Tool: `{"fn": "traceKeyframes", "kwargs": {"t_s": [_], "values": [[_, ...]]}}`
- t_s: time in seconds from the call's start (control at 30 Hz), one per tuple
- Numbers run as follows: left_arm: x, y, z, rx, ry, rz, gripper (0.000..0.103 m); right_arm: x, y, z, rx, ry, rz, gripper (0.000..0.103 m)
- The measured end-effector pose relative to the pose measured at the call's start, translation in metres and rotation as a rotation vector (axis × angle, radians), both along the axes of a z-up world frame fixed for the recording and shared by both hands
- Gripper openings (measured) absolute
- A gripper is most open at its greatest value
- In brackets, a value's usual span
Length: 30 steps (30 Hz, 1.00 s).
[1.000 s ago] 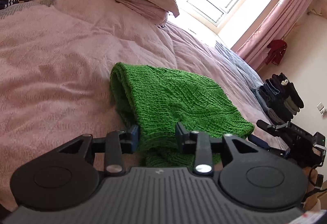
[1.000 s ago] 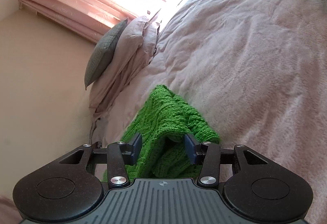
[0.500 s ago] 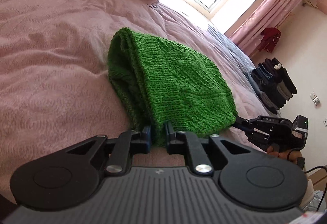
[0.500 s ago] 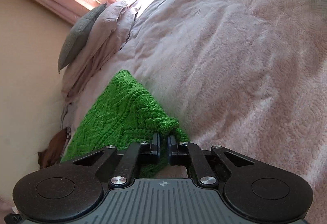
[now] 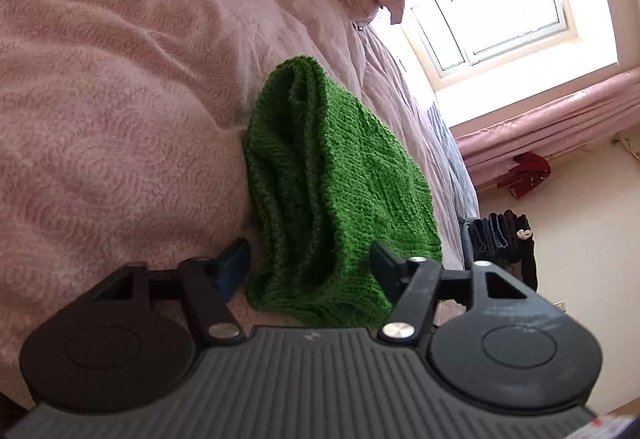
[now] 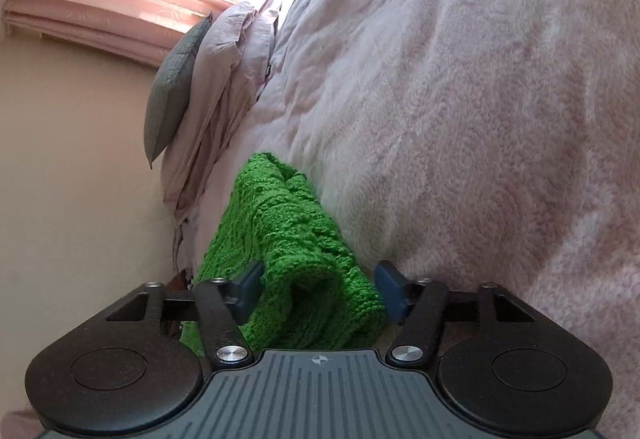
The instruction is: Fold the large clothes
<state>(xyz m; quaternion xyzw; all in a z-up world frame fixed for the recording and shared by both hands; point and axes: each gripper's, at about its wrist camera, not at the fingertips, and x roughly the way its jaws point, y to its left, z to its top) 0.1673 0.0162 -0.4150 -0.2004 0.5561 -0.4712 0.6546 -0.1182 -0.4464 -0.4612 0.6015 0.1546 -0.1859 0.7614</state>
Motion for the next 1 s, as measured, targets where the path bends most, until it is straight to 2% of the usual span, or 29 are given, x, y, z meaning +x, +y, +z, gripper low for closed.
{"fn": "traceKeyframes", "kwargs": {"t_s": [0.03,0.07,0.2,0.23,0.3,0.43,0.5,0.53,0.57,0.63,0.67,0.7,0.8,0.87,1.0], "values": [[0.001,-0.002,0.000,0.000,0.001,-0.003,0.029,-0.003,0.006,0.001,-0.006,-0.001,-0.007,0.029],[0.004,-0.003,0.002,0.004,-0.010,-0.003,0.023,-0.006,0.013,0.005,-0.023,0.000,-0.013,0.025],[0.020,-0.001,0.022,0.021,-0.157,-0.027,0.012,-0.028,0.057,0.017,-0.006,-0.018,-0.057,0.024],[0.025,0.000,0.027,0.029,-0.202,-0.022,0.006,-0.034,0.069,0.019,-0.010,-0.014,-0.070,0.023],[0.034,0.003,0.037,0.038,-0.268,-0.047,0.001,-0.041,0.082,0.018,-0.044,0.016,-0.109,0.025],[0.021,0.003,0.052,0.125,-0.457,-0.129,0.005,-0.045,0.084,0.032,-0.131,0.085,-0.113,0.041],[-0.004,0.007,0.065,0.126,-0.595,-0.181,0.010,-0.050,0.091,0.050,-0.208,0.115,-0.118,0.042],[-0.017,0.012,0.072,0.120,-0.674,-0.201,0.019,-0.054,0.095,0.058,-0.229,0.123,-0.129,0.042],[-0.029,0.014,0.077,0.119,-0.741,-0.225,0.027,-0.058,0.098,0.061,-0.226,0.110,-0.140,0.042],[-0.047,0.017,0.083,0.100,-0.801,-0.275,0.030,-0.067,0.103,0.061,-0.170,0.046,-0.167,0.042],[-0.050,0.017,0.083,0.085,-0.769,-0.294,0.031,-0.071,0.105,0.059,-0.142,0.018,-0.182,0.042],[-0.049,0.018,0.082,0.063,-0.701,-0.297,0.031,-0.073,0.107,0.057,-0.115,-0.013,-0.190,0.042],[-0.035,0.018,0.068,0.001,-0.436,-0.232,0.035,-0.074,0.107,0.051,-0.050,-0.069,-0.195,0.042],[-0.024,0.018,0.053,-0.002,-0.280,-0.168,0.035,-0.070,0.107,0.048,-0.032,-0.073,-0.185,0.042],[-0.009,0.018,0.031,-0.015,-0.105,-0.042,0.037,-0.062,0.103,0.041,-0.021,-0.068,-0.205,0.042]]}}
